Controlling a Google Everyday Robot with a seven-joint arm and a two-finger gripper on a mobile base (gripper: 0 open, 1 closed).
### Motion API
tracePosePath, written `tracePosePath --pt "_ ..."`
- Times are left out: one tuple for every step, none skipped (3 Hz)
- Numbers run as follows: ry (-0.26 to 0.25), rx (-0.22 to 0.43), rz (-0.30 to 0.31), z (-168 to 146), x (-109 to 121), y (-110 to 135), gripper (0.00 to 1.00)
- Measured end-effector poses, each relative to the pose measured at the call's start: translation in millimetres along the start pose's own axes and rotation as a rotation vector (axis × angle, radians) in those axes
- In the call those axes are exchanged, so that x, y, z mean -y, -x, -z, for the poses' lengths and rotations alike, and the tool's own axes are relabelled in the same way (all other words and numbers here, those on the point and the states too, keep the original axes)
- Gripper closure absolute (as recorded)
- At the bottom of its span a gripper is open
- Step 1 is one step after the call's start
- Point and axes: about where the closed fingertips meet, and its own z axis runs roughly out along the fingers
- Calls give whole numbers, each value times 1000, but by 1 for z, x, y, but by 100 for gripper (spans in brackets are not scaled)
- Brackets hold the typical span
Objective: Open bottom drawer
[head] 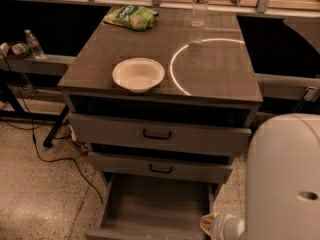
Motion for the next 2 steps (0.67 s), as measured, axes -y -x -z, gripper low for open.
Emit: tracePosePath --pt "-166 70 15 88 9 -7 100" --pt "-152 63 17 79 10 -5 100"
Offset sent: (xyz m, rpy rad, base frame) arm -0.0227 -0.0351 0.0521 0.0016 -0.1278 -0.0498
